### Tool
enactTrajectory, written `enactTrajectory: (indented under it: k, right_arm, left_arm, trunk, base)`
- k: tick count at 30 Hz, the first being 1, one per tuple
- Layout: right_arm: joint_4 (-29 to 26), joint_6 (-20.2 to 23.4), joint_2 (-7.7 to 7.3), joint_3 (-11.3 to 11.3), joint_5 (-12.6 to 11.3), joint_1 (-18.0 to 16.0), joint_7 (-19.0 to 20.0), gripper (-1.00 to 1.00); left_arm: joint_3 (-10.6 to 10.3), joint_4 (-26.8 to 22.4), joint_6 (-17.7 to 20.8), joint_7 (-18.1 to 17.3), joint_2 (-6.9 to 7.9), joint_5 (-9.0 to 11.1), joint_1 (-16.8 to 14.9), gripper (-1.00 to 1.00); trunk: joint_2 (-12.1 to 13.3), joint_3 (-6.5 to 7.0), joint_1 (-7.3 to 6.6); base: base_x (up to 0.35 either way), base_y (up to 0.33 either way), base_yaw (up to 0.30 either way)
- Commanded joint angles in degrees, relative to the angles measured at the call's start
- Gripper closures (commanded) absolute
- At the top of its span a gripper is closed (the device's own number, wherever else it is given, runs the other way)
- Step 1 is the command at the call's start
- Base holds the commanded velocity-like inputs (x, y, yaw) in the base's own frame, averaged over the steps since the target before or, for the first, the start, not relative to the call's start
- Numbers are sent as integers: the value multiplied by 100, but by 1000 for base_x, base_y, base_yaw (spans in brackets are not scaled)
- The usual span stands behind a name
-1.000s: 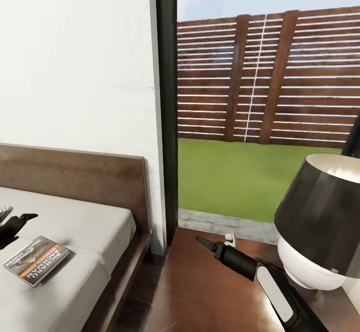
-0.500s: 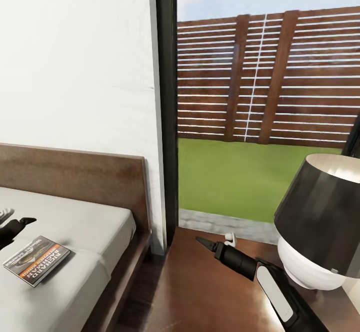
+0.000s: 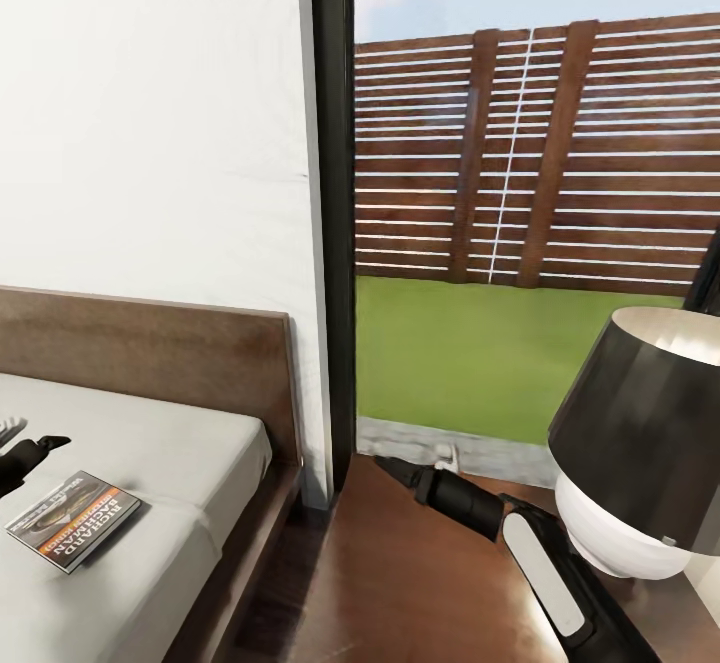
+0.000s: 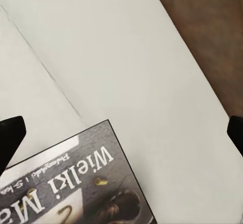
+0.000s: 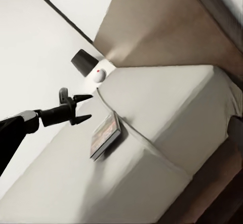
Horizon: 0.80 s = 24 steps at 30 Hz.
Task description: In the bedroom, move the book from the bed onto either nightstand, and place the two sandals side by side next to the bed.
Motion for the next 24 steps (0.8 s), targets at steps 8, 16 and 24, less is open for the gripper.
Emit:
enactTrajectory:
  k: [8, 16, 24]
  right_arm:
    - [-569, 73, -2, 46, -43, 53, -138, -100]
    - [-679, 77, -1, 60, -34, 70, -233, -100]
    - [-694, 78, -1, 62, -30, 72, -247, -100]
  left_arm:
    - [-19, 4, 20, -9, 9, 23, -4, -100]
    - [-19, 5, 19, -8, 10, 22, -5, -100]
    - [-19, 5, 19, -8, 15, 22, -5, -100]
  trunk:
    - [-3, -6, -1]
    - [-3, -6, -1]
    - [-203, -96, 109]
  base:
    - [0, 0, 0]
    - [0, 0, 0]
    - [0, 0, 0]
